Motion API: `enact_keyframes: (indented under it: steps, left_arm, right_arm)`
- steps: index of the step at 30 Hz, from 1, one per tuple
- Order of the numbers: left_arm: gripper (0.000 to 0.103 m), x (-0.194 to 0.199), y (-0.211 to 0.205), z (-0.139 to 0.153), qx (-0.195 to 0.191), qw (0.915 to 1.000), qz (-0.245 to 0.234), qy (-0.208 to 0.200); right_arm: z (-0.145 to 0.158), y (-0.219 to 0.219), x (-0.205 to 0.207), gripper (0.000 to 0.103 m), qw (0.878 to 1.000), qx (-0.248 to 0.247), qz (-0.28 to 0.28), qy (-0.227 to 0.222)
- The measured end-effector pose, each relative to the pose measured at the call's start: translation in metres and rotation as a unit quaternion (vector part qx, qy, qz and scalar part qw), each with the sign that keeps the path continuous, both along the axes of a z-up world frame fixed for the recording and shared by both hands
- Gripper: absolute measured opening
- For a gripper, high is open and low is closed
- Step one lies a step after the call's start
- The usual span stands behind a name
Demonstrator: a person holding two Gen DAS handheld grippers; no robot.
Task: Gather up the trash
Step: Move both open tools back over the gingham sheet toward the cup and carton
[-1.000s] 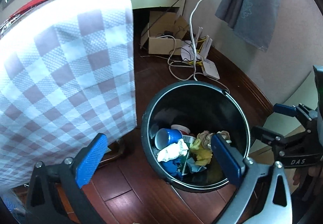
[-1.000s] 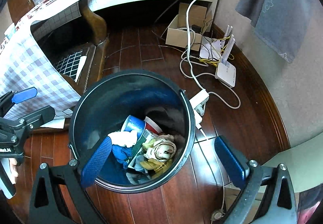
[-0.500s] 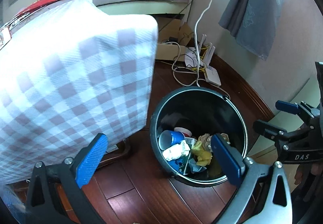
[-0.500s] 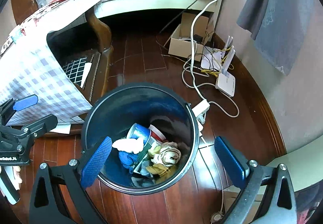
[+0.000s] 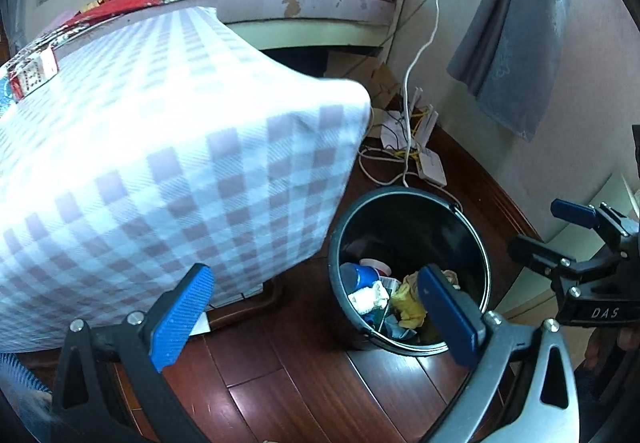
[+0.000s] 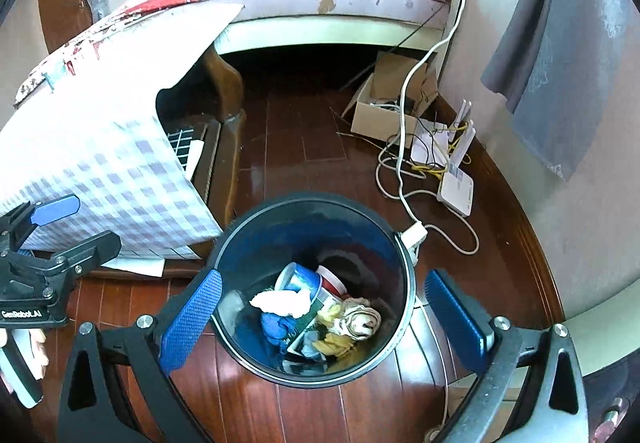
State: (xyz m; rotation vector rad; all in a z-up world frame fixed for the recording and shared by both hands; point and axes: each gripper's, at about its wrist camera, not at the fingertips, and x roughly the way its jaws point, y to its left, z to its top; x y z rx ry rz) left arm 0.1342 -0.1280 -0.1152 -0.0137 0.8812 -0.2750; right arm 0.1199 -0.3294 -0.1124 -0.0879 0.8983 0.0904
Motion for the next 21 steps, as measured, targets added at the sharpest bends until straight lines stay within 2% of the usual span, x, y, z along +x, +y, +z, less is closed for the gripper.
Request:
enact_keyframes:
  steps: [12, 21]
  left_arm:
    - [0.102, -0.011, 0.029, 0.029, -0.004, 0.9996, 0.018, -0.022]
    - [0.102, -0.007, 0.083, 0.071, -0.006, 0.9967, 0.052, -0.062]
  right_arm:
    - [0.039, 0.033, -0.011, 0.102, 0.999, 0.008, 0.026, -0.032]
    - [0.080, 0.069, 0.005, 0.102, 0.996, 0.027, 0.063, -0.065]
